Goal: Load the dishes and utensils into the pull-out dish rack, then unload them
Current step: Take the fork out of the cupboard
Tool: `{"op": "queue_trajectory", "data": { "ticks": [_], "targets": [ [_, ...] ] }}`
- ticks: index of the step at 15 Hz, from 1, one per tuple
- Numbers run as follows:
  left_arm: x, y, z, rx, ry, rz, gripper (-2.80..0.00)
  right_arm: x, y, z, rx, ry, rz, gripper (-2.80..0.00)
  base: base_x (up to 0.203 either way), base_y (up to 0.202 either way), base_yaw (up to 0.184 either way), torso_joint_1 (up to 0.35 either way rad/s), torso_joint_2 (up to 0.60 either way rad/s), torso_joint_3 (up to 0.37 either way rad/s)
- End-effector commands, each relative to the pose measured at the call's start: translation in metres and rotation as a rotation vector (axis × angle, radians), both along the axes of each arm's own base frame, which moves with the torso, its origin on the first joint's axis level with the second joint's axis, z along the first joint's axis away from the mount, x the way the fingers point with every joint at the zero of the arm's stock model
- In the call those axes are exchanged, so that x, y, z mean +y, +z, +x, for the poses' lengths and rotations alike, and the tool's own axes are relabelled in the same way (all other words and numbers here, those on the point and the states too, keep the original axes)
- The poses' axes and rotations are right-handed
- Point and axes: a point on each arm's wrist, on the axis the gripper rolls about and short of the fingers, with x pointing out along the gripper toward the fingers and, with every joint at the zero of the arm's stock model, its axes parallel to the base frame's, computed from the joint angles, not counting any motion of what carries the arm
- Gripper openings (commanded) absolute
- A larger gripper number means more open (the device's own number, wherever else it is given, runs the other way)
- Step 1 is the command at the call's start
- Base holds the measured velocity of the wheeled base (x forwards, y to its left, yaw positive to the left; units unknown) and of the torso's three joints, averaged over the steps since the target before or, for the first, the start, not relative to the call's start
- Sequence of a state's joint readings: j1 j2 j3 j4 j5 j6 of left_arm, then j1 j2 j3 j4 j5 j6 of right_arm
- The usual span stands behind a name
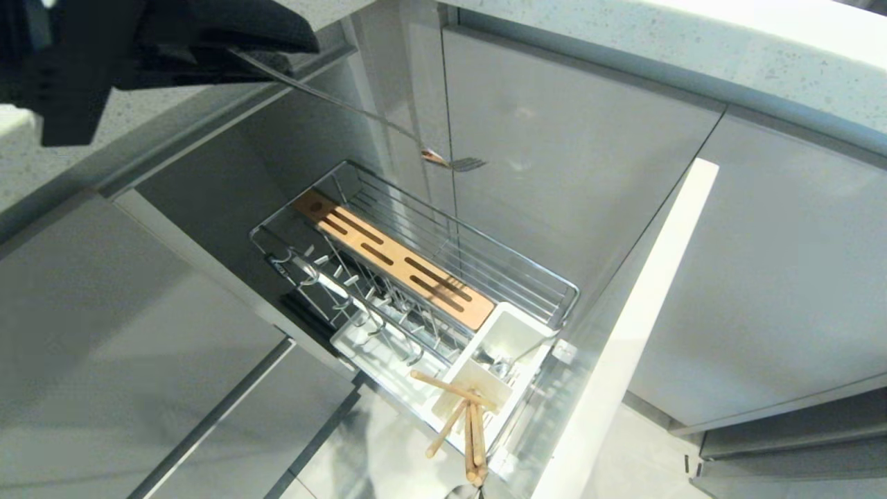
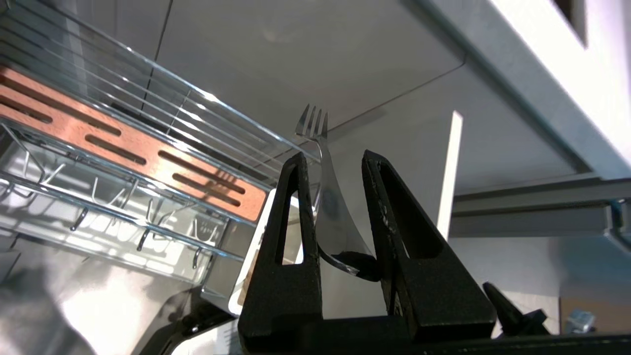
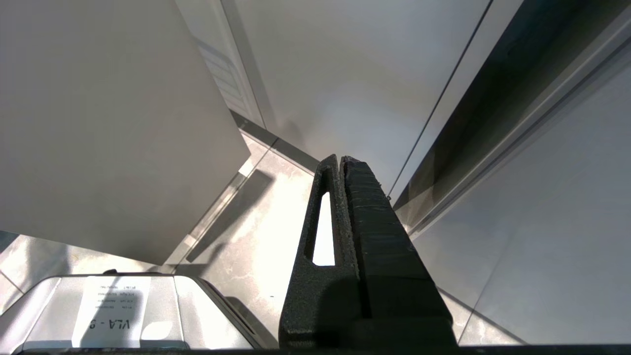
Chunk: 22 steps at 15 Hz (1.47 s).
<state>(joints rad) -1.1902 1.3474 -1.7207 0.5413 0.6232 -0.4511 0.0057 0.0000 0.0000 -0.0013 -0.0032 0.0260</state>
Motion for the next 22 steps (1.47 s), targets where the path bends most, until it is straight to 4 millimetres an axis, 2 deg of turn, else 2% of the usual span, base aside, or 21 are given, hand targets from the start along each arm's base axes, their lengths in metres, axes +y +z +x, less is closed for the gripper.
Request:
{"op": "queue_trajectory", "data": {
  "ticks": [1, 7, 10, 14, 17, 22],
  "targets": [
    [0.006, 0.008, -0.002, -0.008, 0.004, -0.018, -2.80, 0.000, 0.000, 0.000, 0.001, 0.001, 0.000, -2.80, 0.000, 0.000, 0.000, 0.000, 0.00, 0.000],
    [0.026, 0.035, -0.010, -0.083, 0.007, -0.068, -2.80, 0.000, 0.000, 0.000, 0.001, 0.001, 0.000, -2.80, 0.000, 0.000, 0.000, 0.000, 0.00, 0.000],
    [0.033, 0.039, -0.012, -0.108, 0.022, -0.070, -2.80, 0.000, 0.000, 0.000, 0.000, 0.001, 0.000, -2.80, 0.000, 0.000, 0.000, 0.000, 0.00, 0.000],
    [0.053, 0.045, -0.014, -0.150, 0.064, -0.074, -2.80, 0.000, 0.000, 0.000, 0.001, 0.002, 0.000, -2.80, 0.000, 0.000, 0.000, 0.000, 0.00, 0.000],
    [0.079, 0.053, -0.020, -0.198, 0.094, -0.117, -2.80, 0.000, 0.000, 0.000, 0.001, 0.001, 0.000, -2.80, 0.000, 0.000, 0.000, 0.000, 0.00, 0.000],
    [0.111, 0.062, -0.033, -0.297, 0.106, -0.143, -2.80, 0.000, 0.000, 0.000, 0.001, 0.001, 0.000, -2.80, 0.000, 0.000, 0.000, 0.000, 0.00, 0.000]
  ]
}}
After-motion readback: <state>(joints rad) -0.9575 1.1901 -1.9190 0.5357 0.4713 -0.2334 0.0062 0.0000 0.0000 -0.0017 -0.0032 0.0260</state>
